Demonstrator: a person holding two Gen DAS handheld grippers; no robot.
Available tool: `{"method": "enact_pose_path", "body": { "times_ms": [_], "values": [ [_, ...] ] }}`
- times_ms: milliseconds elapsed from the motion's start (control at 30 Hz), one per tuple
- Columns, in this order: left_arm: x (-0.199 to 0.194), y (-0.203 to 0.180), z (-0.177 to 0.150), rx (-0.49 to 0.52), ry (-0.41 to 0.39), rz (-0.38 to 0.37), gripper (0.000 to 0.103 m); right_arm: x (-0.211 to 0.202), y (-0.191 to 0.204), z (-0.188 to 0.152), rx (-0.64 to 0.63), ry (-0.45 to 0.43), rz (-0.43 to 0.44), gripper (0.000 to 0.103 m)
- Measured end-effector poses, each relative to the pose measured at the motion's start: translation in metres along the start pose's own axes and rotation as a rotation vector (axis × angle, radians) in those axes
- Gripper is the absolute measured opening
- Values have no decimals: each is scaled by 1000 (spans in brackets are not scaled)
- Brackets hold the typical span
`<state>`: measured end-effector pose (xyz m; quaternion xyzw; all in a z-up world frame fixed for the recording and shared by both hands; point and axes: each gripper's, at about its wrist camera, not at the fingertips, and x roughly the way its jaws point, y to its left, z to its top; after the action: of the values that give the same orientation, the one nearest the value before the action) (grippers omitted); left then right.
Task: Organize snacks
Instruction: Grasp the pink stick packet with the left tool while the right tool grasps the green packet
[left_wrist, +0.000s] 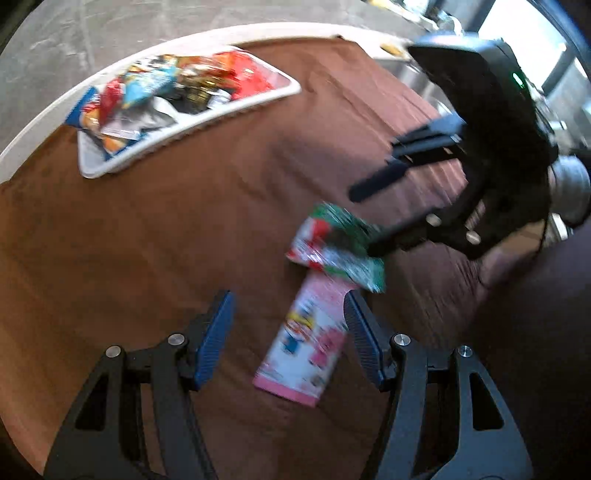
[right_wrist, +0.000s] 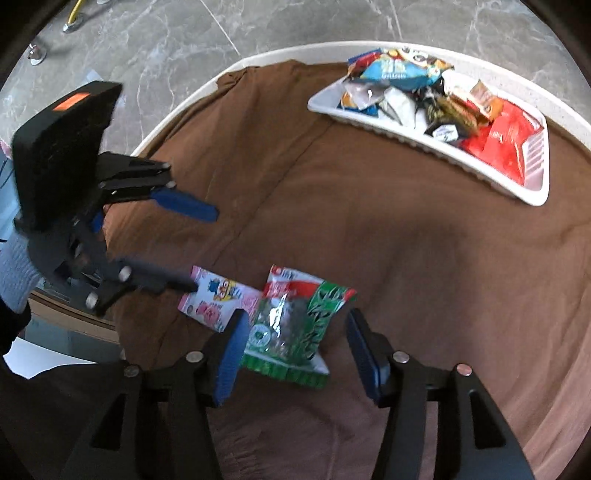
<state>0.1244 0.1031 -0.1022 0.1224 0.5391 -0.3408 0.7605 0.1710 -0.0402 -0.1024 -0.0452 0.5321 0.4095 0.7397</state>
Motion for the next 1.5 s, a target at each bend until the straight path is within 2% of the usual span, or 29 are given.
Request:
{"method": "enact_pose_path", "body": {
  "times_ms": [167,533,833,1000,1033,1233,1367,1400,1433,1467,1500],
  "values": [
    [12,-25,-13,84,41,8,60,11,11,-3,4,14,-11,65],
    [54,-34,-12,201,125,82,60,28,26,-10,-2,31,-75,65],
    [61,-42,-5,255,124,96,67,38,23,0,-1,28,-120,65],
    [65,-41,-6,266,117,92,74,40,27,0,-22,24,-148,58],
    [65,-42,-7,263,116,92,74,40,26,0,-18,21,-148,54],
    [67,-41,-6,261,113,94,75,38,21,0,-15,8,-162,49],
    [66,-41,-7,239,102,98,71,35,20,-3,-10,-3,-155,47],
    [64,-41,-7,235,98,100,62,33,19,-6,-9,-3,-151,46],
    [62,-40,-5,224,86,102,43,33,19,-6,-10,-4,-148,46],
    [61,-39,-4,216,76,108,38,32,18,-6,-8,-6,-147,44],
    [61,-36,-2,198,74,105,38,31,17,-7,-5,-7,-144,44]
  ]
}}
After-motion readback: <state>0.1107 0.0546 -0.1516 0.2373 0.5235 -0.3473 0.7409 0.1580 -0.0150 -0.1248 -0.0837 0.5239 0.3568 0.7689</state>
